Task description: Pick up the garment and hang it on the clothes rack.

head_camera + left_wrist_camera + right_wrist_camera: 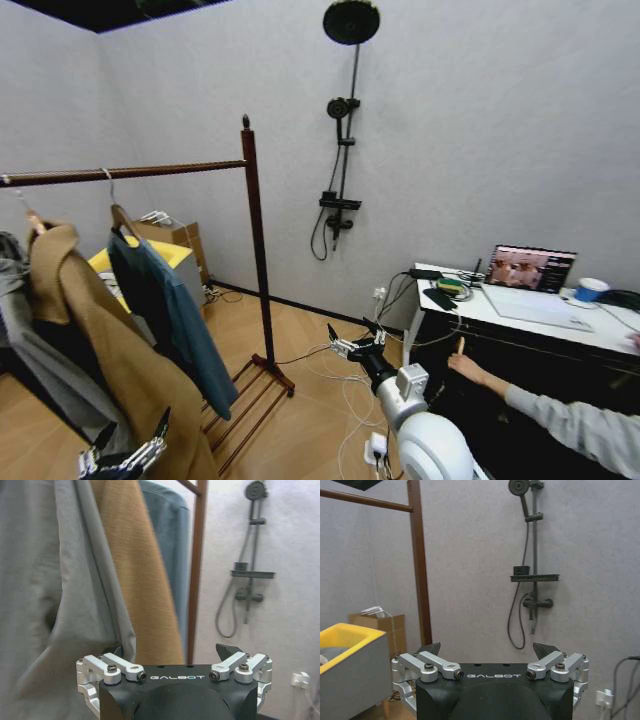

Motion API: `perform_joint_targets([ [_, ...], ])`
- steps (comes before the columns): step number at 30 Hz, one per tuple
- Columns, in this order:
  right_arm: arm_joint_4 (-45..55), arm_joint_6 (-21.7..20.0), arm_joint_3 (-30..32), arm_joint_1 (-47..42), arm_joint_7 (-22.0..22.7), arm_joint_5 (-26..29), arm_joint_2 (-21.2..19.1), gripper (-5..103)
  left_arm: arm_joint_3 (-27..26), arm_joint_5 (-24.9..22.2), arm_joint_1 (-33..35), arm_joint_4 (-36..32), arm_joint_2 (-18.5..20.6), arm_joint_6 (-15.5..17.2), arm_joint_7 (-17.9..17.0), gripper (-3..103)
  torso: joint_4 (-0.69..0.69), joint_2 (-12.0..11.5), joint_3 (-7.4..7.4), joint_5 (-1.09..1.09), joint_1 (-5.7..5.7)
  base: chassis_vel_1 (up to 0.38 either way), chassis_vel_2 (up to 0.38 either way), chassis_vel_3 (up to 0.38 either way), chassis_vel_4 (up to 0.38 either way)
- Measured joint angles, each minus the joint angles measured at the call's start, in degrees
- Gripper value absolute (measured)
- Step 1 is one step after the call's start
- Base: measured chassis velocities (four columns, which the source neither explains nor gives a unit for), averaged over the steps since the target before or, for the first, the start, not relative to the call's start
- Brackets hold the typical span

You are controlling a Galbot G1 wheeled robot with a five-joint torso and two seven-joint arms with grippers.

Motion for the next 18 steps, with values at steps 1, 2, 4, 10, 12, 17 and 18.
perform_joint_targets([
  [1, 0.0, 0.1, 0.0, 0.0, 0.0, 0.0, 0.1, 100, 0.0, 0.0, 0.0, 0.0, 0.0, 0.0, 0.0, 100, -0.02, 0.0, -0.01, -0.01, -0.01, -0.075, -0.201, -0.176, -0.071],
  [2, 0.0, 0.1, -0.1, -0.1, -0.1, -0.1, 0.1, 100, 0.0, 0.0, 0.0, 0.0, 0.0, 0.0, 0.0, 100, -0.01, 0.0, 0.0, 0.0, -0.01, -0.096, -0.181, -0.176, -0.071],
  [4, 0.0, 0.1, -0.1, -0.2, -0.1, -0.1, 0.1, 100, 0.0, 0.0, 0.0, 0.0, 0.0, 0.0, 0.0, 100, -0.02, 0.0, 0.0, 0.0, 0.0, -0.096, -0.181, -0.173, -0.049],
  [10, 0.0, 0.2, -0.1, -0.6, -0.2, -0.3, 0.4, 100, 0.0, 0.0, 0.0, 0.0, 0.0, 0.0, 0.0, 100, -0.03, 0.0, 0.0, 0.0, 0.0, -0.015, -0.15, -0.157, -0.006],
  [12, 0.0, 0.2, -0.1, -0.7, -0.2, -0.4, 0.5, 100, 0.0, 0.0, 0.0, 0.0, 0.0, 0.0, 0.0, 100, -0.02, 0.0, -0.01, -0.01, -0.01, 0.044, -0.112, -0.099, 0.056],
  [17, 0.1, 0.3, -0.2, -1.0, -0.4, -0.7, 0.8, 100, 0.0, 0.0, 0.0, 0.0, 0.0, 0.0, 0.0, 100, 0.02, 0.0, 0.0, -0.01, -0.01, 0.082, -0.07, -0.071, 0.073],
  [18, 0.1, 0.3, -0.2, -1.0, -0.4, -0.7, 0.8, 100, 0.0, 0.0, 0.0, 0.0, 0.0, 0.0, 0.0, 100, 0.02, 0.0, 0.0, -0.01, -0.01, 0.082, -0.06, -0.074, 0.053],
])
